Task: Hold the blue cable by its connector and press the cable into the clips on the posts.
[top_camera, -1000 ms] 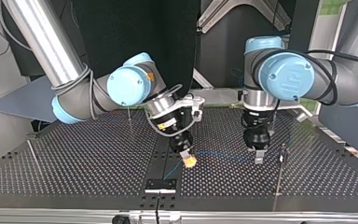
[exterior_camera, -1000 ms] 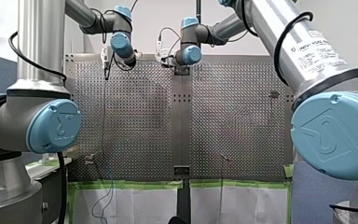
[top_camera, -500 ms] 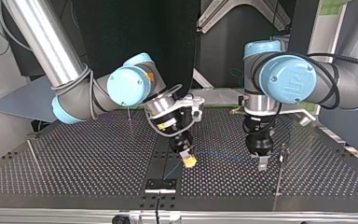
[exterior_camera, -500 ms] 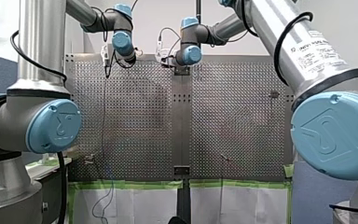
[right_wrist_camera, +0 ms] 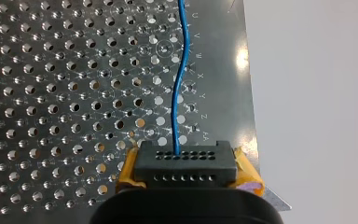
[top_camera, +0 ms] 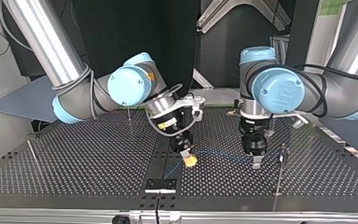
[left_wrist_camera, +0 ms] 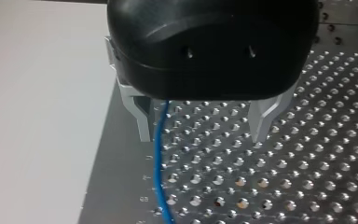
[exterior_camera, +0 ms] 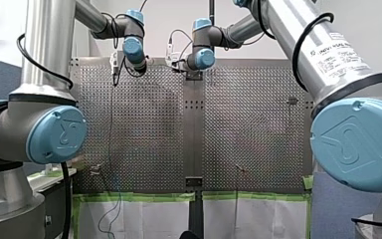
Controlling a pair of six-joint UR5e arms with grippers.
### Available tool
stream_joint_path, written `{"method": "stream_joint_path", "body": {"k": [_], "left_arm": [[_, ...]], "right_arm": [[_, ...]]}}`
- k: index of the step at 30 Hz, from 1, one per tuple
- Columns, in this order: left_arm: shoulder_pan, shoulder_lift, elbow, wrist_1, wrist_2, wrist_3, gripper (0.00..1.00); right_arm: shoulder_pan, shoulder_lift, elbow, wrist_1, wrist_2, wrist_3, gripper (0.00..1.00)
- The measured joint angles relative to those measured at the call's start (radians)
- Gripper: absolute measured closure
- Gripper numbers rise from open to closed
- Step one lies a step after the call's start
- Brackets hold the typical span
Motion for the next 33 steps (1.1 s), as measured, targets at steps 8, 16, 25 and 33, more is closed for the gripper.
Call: {"method": "stream_joint_path", "body": {"k": [8,16,25,33], "left_arm": [[0.003,-0.006,0.009,-0.008,0.000,-0.006,0.00],[0.002,-0.006,0.010,-0.009,0.002,-0.011,0.00],[-0.001,-0.003,0.010,-0.014,0.003,-0.002,0.00],[-0.010,-0.002,0.010,-0.005,0.025,0.022,0.98]], "right_arm": [[0.000,0.000,0.000,0.000,0.001,0.000,1.00],[0.000,0.000,0.000,0.001,0.000,-0.001,1.00],[0.001,0.000,0.000,0.002,0.001,-0.003,1.00],[0.001,0.000,0.000,0.002,0.001,-0.003,1.00]]}}
